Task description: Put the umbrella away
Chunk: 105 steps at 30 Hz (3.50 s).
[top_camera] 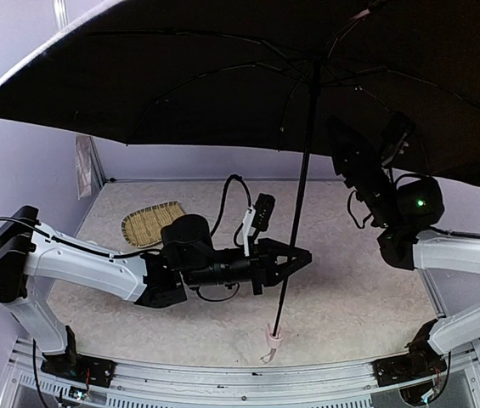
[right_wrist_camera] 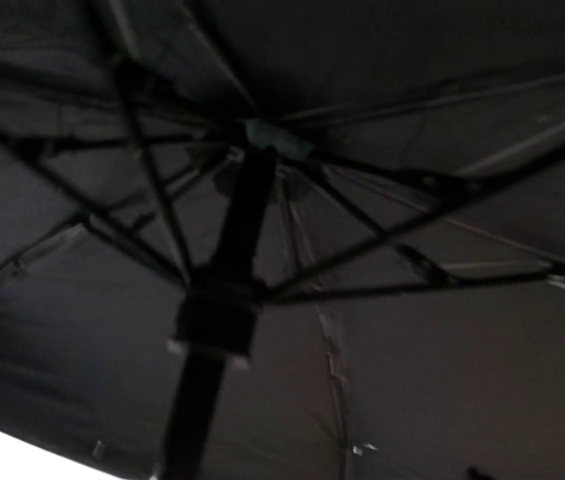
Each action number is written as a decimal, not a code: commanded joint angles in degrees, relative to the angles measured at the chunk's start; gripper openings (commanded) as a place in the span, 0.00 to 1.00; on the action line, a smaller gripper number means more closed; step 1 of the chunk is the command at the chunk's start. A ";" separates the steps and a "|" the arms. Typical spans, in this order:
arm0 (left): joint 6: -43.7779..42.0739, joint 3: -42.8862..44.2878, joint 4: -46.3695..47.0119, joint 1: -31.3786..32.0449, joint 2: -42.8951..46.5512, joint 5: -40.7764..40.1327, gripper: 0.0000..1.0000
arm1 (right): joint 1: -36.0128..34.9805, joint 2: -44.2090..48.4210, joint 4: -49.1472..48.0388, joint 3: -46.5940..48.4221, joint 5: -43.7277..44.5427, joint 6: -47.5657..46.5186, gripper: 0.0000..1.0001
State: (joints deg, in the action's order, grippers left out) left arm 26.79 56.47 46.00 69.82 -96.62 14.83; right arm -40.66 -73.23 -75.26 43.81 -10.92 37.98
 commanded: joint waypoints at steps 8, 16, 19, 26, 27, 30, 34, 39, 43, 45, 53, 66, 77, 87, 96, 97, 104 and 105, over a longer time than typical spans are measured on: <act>8.31 -0.22 20.27 -1.90 0.60 14.86 0.00 | 2.23 7.60 6.52 -4.30 -1.46 -6.17 0.82; 13.60 1.00 27.16 -3.38 -3.00 21.01 0.00 | 4.01 7.67 9.27 -4.29 -3.51 -7.10 0.83; 15.48 2.65 27.93 -4.14 -5.02 21.81 0.00 | 5.45 7.65 9.93 -4.66 -4.07 -6.97 0.83; 20.66 6.16 30.88 -7.18 -10.18 24.83 0.00 | 6.65 8.88 15.88 -5.00 -1.60 -11.21 0.83; 20.86 6.92 30.89 -7.40 -10.89 25.32 0.00 | 6.77 9.01 16.37 -5.09 -1.22 -13.55 0.83; 22.06 9.63 31.33 -7.88 -13.60 27.06 0.00 | 7.52 9.00 17.33 -5.41 -1.39 -16.58 0.83; 23.70 12.64 31.72 -9.17 -16.74 28.44 0.00 | 10.17 8.49 17.99 -5.82 -2.91 -17.29 0.84; 24.80 15.32 31.50 -10.76 -19.89 29.78 0.00 | 15.22 6.90 15.12 -7.67 -6.17 -14.94 0.84; 26.12 17.12 32.12 -11.75 -22.19 30.73 0.00 | 18.28 3.81 11.23 -8.20 -9.95 -12.27 0.83; 26.66 17.59 32.77 -12.02 -22.98 31.02 0.00 | 18.47 2.41 11.06 -7.78 -10.02 -12.98 0.82; 26.31 18.29 30.74 -13.28 -24.35 30.06 0.00 | 18.48 -0.83 10.86 -5.56 -10.62 -15.03 0.81; 23.52 17.22 28.06 -13.65 -23.87 28.57 0.00 | 20.04 -19.02 -6.85 10.56 -13.69 16.31 0.64; 16.48 15.09 19.67 -14.50 -21.35 23.27 0.00 | 18.25 -18.71 -6.12 12.24 -14.64 19.49 0.77; 12.33 14.48 15.63 -14.28 -19.71 21.37 0.00 | 16.58 -21.73 -2.81 17.67 -16.62 22.17 0.71; 10.82 12.97 16.09 -14.03 -18.46 20.96 0.00 | 16.56 -20.35 2.12 14.67 -10.02 20.43 0.64; 10.56 12.98 15.79 -14.01 -18.43 20.82 0.00 | 16.54 -20.11 3.02 14.35 -9.34 20.18 0.65; 10.39 13.25 15.61 -14.01 -18.70 21.03 0.00 | 16.33 -23.79 1.82 18.95 -13.76 22.78 0.62; 10.32 13.25 15.61 -14.01 -18.69 21.04 0.00 | 16.32 -24.27 1.30 19.24 -14.00 23.25 0.60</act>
State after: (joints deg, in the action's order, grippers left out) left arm 40.29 69.34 57.49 55.57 -118.61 35.75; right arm -23.83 -95.61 -73.32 59.86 -22.96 59.68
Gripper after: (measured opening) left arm 0.052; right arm 0.623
